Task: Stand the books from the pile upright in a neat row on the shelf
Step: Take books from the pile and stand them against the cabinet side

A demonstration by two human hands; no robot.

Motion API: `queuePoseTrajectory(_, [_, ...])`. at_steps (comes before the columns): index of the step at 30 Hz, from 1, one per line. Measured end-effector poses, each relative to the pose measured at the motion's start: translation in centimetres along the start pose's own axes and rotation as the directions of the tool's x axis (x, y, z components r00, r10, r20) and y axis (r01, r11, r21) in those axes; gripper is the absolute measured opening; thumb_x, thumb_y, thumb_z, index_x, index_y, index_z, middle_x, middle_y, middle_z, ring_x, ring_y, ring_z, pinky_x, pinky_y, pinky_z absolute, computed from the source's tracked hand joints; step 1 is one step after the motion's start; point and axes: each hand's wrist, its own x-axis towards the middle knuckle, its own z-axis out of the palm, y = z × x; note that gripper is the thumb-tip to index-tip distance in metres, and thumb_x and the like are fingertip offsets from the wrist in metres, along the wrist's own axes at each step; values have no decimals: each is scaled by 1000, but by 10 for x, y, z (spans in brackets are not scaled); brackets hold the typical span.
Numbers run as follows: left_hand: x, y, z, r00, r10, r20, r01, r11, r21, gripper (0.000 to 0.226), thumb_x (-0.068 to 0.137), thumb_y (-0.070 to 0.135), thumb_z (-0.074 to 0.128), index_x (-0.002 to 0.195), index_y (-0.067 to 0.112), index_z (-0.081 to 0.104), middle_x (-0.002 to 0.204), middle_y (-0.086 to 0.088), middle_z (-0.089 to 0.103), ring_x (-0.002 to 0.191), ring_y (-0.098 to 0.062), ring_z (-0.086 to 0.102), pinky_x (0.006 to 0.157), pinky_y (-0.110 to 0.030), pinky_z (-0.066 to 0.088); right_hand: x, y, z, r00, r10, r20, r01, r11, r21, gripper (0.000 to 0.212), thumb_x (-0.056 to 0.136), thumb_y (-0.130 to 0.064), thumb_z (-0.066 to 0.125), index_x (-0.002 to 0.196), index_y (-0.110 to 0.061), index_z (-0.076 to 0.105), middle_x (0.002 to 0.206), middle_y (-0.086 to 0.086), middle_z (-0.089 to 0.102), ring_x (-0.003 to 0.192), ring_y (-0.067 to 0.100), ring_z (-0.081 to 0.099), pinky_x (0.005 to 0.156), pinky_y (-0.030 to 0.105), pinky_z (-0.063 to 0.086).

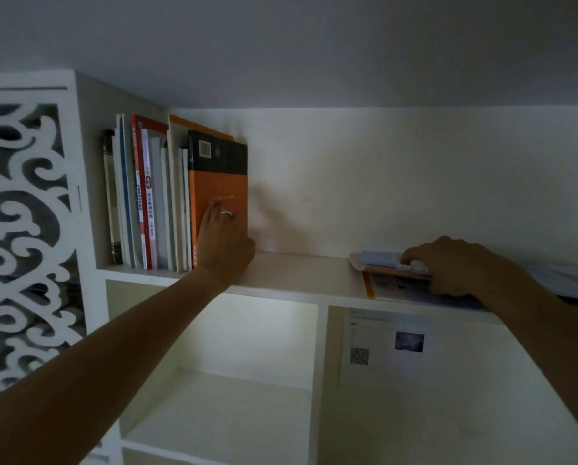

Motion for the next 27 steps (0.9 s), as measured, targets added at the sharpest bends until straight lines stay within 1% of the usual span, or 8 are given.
queuePoseTrajectory(4, [-6,-8,-2,999,19,-48,-25,992,-126,39,95,16,64,129,-2,60,136,-25,60,135,-45,52,125,-54,26,2,-30,-14,963,-93,-254,71,993,-97,39,100,-35,54,138,-36,46,110,5,64,87,24,63,68,31,44])
queuePoseTrajectory(7, [-8,-9,1,994,29,-106,-49,980,-195,35,102,30,48,114,3,67,126,-20,66,125,-38,59,121,-54,33,6,-71,-18,853,-122,-507,197,976,97,37,103,-41,48,138,-28,46,100,7,68,74,26,60,62,31,41])
queuePoseTrajectory(9, [-8,-10,6,986,39,-162,-81,962,-261,38,104,32,41,106,7,70,118,-14,69,119,-32,62,120,-51,35,15,-110,-21,790,-2,-614,245,917,314,34,100,-41,53,129,-24,53,99,10,70,82,34,65,62,33,40])
queuePoseTrajectory(15, [-6,-4,-6,963,-75,-261,-86,828,-554,31,110,30,41,96,21,67,103,-3,70,101,-17,63,105,-39,45,36,-219,-33,701,443,-559,167,660,732,24,102,-33,53,119,-15,56,108,11,71,99,34,67,68,31,32])
queuePoseTrajectory(18, [-2,8,-18,969,-175,-174,-4,695,-719,31,110,48,32,101,35,59,105,0,71,99,-13,66,95,-44,53,47,-238,-39,648,525,-552,299,490,819,21,102,-34,55,109,-14,58,104,8,71,92,29,68,65,25,35])
queuePoseTrajectory(22, [17,2,-26,971,-151,187,232,388,-892,69,98,73,41,128,13,58,111,-3,72,100,-12,73,92,-41,61,62,-249,-45,741,349,-574,486,310,817,19,101,-29,60,114,-16,61,97,-3,68,84,15,65,60,6,39])
queuePoseTrajectory(25, [27,-12,-27,964,-200,175,252,485,-837,63,96,47,66,137,3,47,118,0,65,100,-8,69,84,-15,58,74,-244,-33,820,33,-571,543,272,795,49,95,-18,65,142,-24,54,124,-3,68,110,14,65,87,18,50])
queuePoseTrajectory(27, [28,-15,-26,966,-228,121,232,560,-795,46,99,22,65,137,2,47,118,2,62,96,0,63,74,-3,50,80,-234,-24,797,-94,-597,600,235,765,68,90,-12,69,151,-29,44,142,-5,59,128,11,56,103,25,48])
